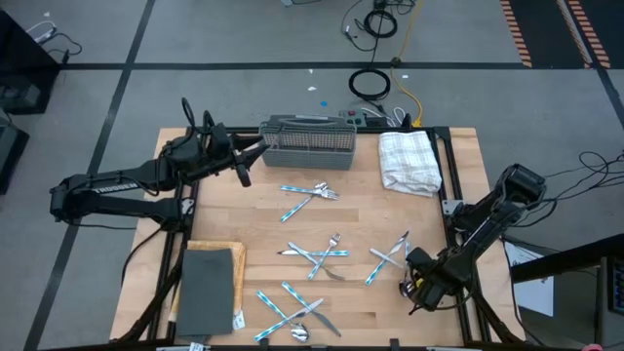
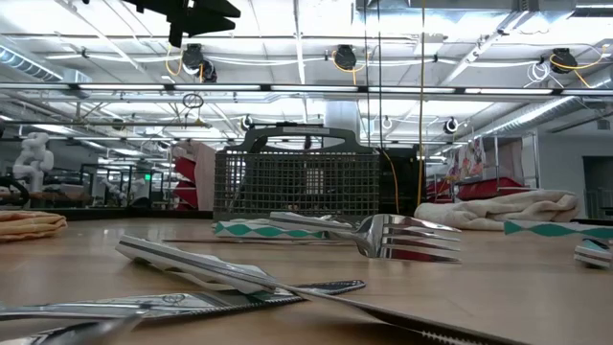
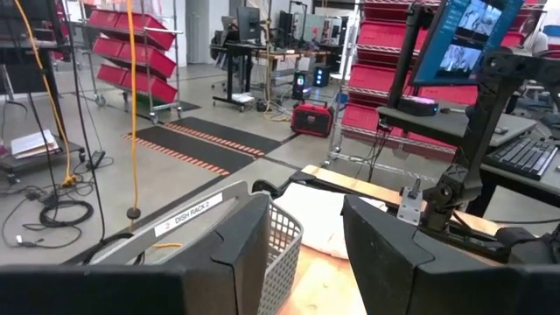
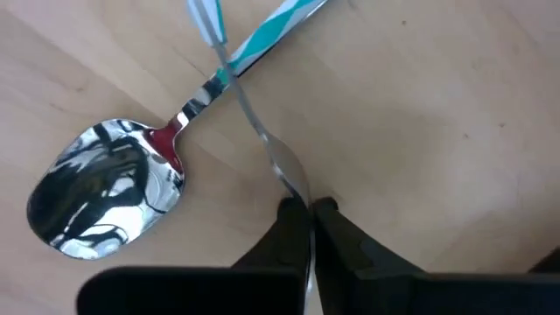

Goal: Sort silverware
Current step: Put the blue fork into the silverware basket

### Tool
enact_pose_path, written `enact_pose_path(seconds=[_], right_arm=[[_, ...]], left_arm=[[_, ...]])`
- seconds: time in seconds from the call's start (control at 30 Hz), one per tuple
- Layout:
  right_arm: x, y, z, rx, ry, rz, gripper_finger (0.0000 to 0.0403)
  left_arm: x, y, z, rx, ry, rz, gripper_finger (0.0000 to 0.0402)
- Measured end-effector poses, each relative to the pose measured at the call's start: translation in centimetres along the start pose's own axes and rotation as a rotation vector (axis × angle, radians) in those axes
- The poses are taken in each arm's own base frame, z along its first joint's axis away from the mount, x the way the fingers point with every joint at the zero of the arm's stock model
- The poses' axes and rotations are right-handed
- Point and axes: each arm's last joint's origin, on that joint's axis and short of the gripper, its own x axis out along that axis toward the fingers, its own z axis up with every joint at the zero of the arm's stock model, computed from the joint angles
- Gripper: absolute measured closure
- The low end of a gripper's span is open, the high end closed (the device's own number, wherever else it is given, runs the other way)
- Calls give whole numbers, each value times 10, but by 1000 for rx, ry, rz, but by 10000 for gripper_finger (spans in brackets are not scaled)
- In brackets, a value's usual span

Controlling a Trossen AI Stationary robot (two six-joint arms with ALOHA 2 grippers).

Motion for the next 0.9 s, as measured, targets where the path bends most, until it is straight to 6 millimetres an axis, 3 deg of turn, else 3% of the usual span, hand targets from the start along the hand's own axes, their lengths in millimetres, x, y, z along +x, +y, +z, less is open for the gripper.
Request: enact_pose_path(seconds=[0.2,0.33,0.47,0.67,0.9], right_arm=[[-37,12,15,55,-162,-51,402],[-76,16,33,97,-295,-79,402],[-123,6,60,158,-504,-140,403],[-169,-9,125,94,-683,-157,403],[-227,-28,210,-141,-770,-423,403]], left_arm=[[0,0,0,7,0,0,251],[0,0,0,7,0,0,251],[0,0,0,7,-3,0,251],[0,0,1,48,-3,-1,251],[-1,1,1,84,-9,2,251]])
